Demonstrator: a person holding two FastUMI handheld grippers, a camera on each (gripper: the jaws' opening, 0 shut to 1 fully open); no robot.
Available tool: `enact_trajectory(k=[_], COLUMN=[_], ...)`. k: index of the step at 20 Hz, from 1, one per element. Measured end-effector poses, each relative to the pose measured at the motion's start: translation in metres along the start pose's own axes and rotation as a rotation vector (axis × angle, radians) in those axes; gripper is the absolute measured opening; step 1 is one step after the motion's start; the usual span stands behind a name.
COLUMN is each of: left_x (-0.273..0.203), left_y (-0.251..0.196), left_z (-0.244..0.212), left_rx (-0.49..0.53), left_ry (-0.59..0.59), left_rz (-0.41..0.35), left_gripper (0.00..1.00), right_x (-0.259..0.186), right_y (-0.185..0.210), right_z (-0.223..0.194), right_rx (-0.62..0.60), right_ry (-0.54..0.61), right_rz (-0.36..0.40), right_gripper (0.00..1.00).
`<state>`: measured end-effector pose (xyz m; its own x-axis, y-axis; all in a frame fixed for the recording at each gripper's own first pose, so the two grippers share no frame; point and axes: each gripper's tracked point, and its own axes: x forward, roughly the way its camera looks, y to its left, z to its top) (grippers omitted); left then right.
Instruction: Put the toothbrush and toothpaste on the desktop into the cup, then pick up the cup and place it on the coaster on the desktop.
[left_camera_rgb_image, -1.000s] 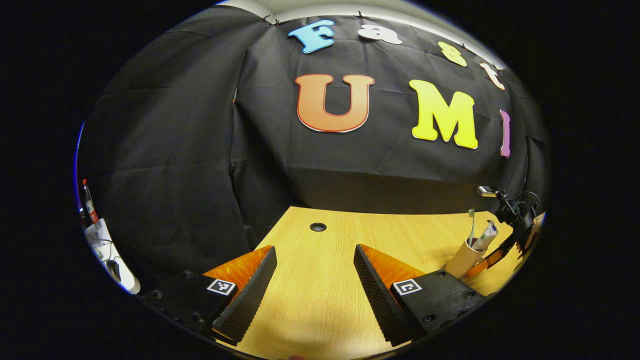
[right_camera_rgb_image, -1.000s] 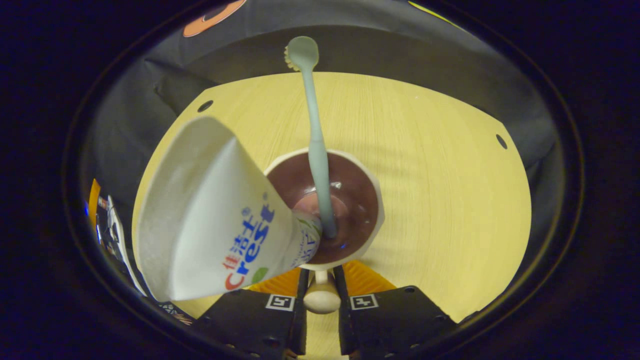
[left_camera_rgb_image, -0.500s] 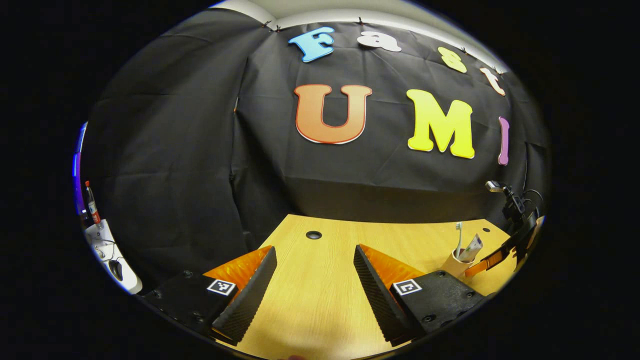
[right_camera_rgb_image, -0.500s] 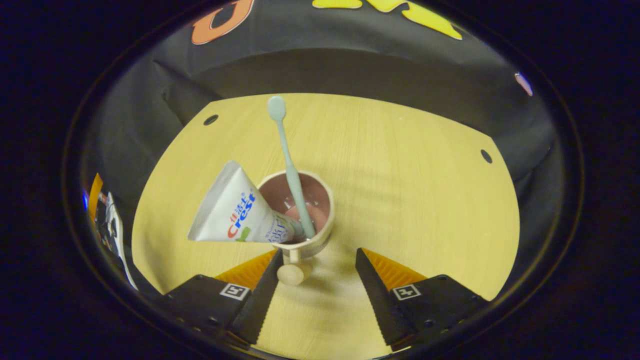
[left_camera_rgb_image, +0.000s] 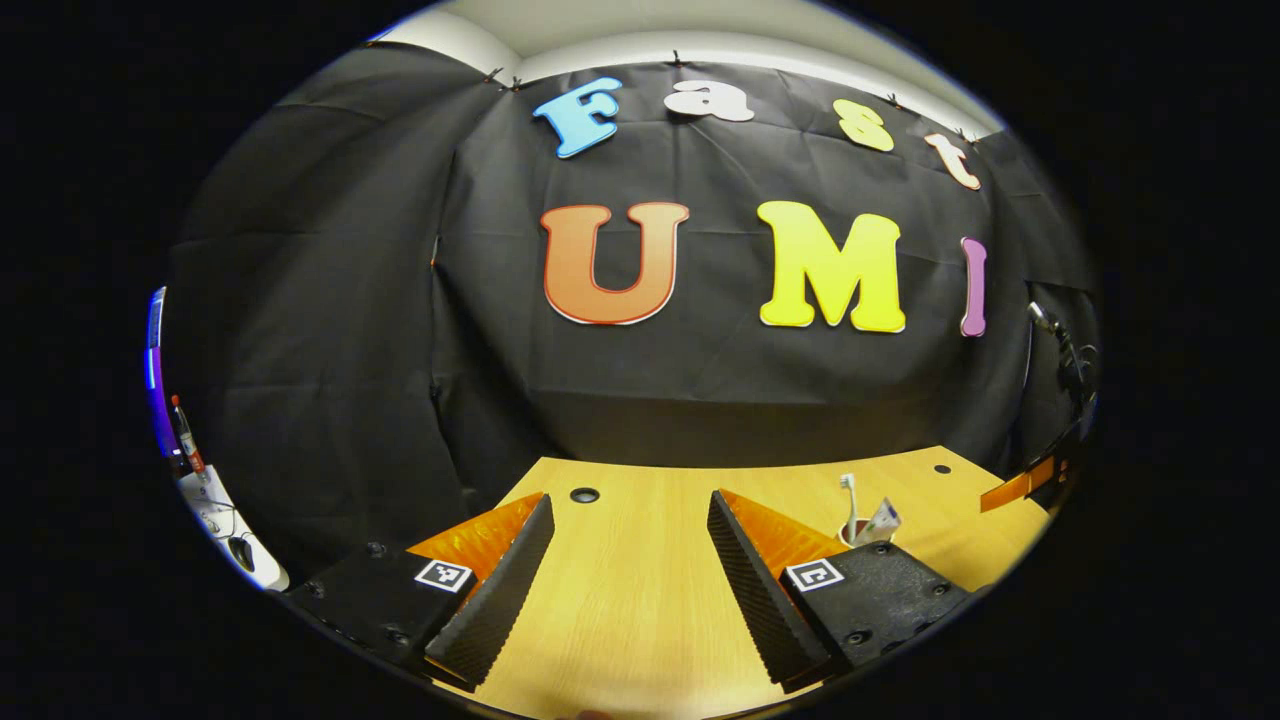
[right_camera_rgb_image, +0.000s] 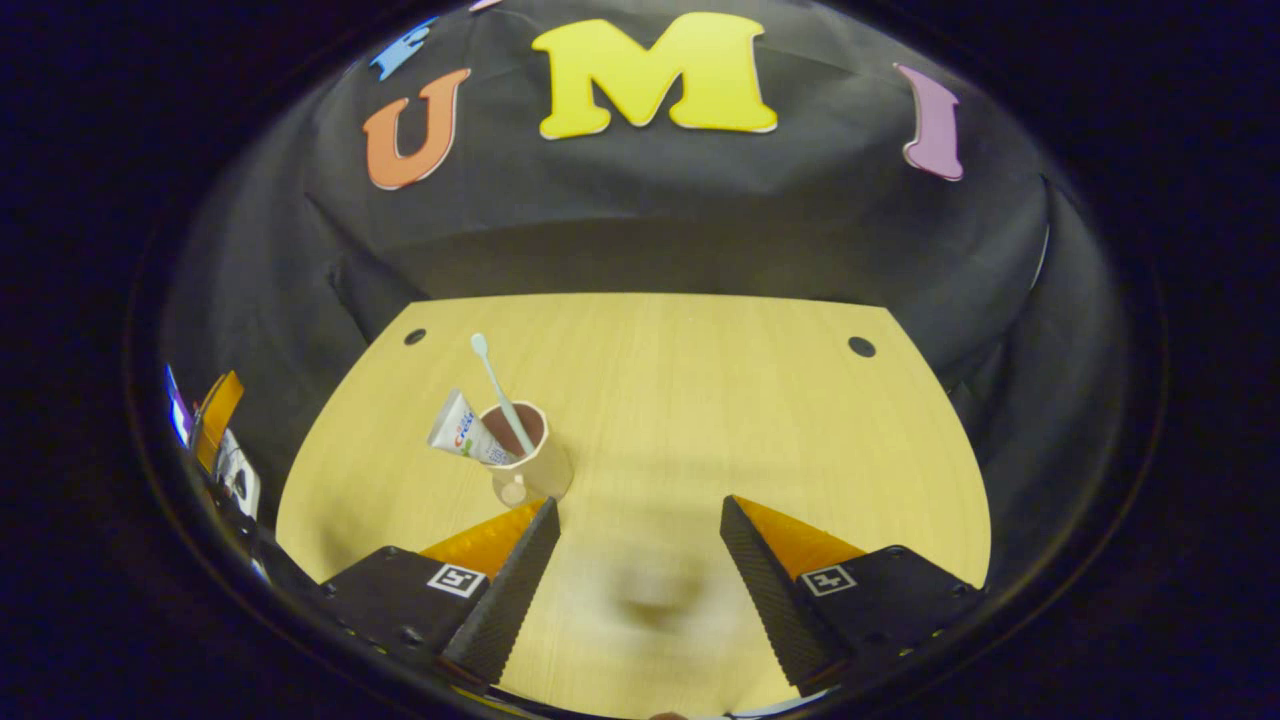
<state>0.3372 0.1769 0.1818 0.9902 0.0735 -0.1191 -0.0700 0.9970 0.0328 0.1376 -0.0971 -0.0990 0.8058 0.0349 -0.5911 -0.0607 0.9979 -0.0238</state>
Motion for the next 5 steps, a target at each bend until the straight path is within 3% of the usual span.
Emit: enact_trajectory(k=[5], left_x=[-0.010], left_y=[-0.042], left_z=[0.020], left_rx=[-0.006], left_ry=[-0.034], left_rz=[-0.039], left_gripper=[0.98], right_x=[-0.053], right_y=[-0.037], right_z=[0.000], right_rx=[0.063], right_ry=[-0.137], right_rz=[-0.002], right_gripper=[0.96])
